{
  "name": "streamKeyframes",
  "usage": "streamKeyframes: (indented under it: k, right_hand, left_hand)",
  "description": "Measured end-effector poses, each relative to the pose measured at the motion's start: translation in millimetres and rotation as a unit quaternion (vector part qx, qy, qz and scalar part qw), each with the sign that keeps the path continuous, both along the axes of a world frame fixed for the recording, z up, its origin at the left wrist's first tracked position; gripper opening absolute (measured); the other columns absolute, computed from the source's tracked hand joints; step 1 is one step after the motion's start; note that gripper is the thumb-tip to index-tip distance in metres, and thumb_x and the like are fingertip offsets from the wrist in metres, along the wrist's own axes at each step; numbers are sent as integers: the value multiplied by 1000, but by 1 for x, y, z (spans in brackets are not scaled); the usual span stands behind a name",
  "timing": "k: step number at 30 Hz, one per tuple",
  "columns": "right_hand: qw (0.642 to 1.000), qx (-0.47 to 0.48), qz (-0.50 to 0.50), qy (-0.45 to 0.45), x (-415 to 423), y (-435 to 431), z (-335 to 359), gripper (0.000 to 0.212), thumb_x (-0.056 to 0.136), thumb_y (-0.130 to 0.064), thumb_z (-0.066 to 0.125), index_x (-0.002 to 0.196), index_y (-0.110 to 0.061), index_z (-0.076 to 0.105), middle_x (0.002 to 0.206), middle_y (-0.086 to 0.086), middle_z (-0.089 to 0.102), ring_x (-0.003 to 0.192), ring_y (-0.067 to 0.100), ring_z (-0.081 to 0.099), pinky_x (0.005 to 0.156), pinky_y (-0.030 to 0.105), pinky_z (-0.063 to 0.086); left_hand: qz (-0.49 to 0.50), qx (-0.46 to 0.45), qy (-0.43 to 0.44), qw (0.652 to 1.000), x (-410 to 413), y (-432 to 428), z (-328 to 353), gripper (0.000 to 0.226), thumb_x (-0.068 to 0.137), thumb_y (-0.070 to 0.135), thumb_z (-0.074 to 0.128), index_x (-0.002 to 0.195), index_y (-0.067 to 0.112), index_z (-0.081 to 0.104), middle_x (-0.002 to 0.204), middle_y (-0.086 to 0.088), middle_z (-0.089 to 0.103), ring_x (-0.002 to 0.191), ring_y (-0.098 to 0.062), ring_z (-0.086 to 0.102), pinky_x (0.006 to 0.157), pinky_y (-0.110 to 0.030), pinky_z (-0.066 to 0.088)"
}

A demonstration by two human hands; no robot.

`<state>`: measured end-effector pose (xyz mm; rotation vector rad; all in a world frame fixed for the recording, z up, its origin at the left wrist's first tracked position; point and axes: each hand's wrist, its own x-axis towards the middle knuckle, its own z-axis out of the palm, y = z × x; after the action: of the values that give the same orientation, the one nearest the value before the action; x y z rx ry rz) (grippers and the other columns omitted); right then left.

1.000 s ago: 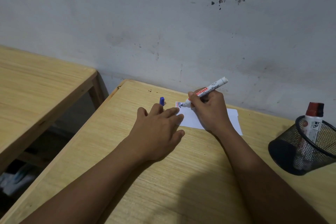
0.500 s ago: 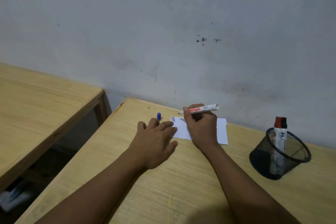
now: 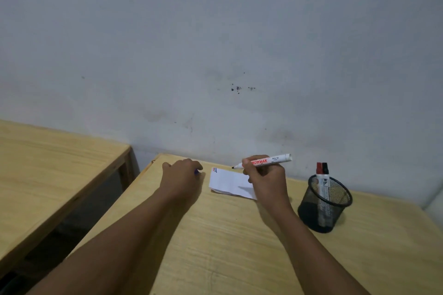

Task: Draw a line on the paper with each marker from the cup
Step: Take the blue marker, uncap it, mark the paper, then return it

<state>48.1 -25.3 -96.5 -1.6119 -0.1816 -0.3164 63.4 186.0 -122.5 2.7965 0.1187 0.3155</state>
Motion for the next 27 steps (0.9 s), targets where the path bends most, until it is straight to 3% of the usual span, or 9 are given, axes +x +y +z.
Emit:
streamKeyframes:
  k: [4,7,10,14,18,27]
  right_hand:
    - [998,10,44,38,-7,-13,17,15,94,-16,68,90,-2,72,70,5,70,57,10,57,53,21,46]
    - [995,41,67,59,-14,-20,33,18,97,-18,65,94,-2,72,73,6,71,59,14,56,53,26,44]
    - [994,67,73,51,-26,-25,55,22,98,-19,63,101,0,73,79,6,70,65,16,55,56,27,44]
    - [993,92,69,21,-47,-32,86,22,97,-26,65,95,-8,77,87,3,74,70,14,58,61,28,47]
    - [991,123,50,-12,-71,-38,111,23,96,-26,66,101,-6,75,87,4,75,68,15,58,62,29,47]
    - [990,123,39,-62,-115,-49,136,19,94,-29,68,91,-14,79,86,3,77,69,15,58,65,32,47]
  left_hand:
    - [11,-36,-54,998,-5,10,6,19,93,28,58,106,29,71,100,11,75,95,-15,67,84,-36,41]
    - [-22,-201,-99,974,-16,7,28,6,90,25,68,87,27,73,79,16,74,73,-3,67,68,-28,50]
    - [-53,-381,-117,916,-35,-7,66,5,86,18,74,81,19,74,73,10,76,67,-9,67,62,-25,49]
    - [-100,-552,-99,822,-62,-27,117,5,85,15,75,88,11,75,86,-7,77,75,-18,71,68,-31,51]
    - [-141,-600,-61,785,-88,-45,151,9,86,20,74,93,14,75,88,-1,76,79,-16,69,72,-31,49]
    - [-177,-599,-56,778,-130,-78,177,10,86,22,75,92,15,76,81,2,73,79,-17,66,74,-35,45]
